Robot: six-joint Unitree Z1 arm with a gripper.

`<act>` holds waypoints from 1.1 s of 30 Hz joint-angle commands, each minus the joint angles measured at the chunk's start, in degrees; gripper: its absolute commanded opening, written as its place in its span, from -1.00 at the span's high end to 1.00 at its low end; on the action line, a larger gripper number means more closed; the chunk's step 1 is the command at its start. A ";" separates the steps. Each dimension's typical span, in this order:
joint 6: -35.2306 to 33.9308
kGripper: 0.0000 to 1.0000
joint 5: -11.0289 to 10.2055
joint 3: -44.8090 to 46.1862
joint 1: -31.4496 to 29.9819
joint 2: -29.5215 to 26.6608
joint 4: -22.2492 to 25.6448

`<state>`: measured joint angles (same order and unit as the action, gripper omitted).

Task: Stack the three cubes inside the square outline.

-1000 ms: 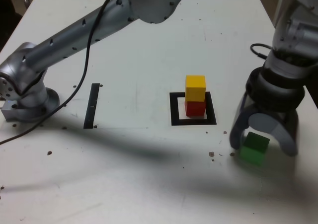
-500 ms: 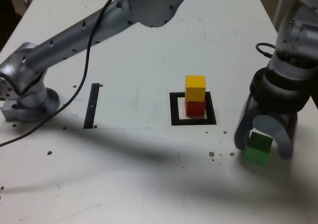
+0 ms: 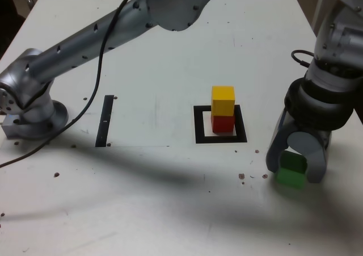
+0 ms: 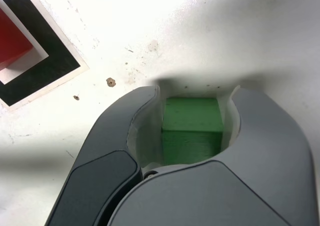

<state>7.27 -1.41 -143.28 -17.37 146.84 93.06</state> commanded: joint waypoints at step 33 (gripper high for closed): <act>-3.28 0.39 -4.58 22.65 5.90 -26.01 0.81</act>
<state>4.14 -5.97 -121.24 -11.94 121.75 93.13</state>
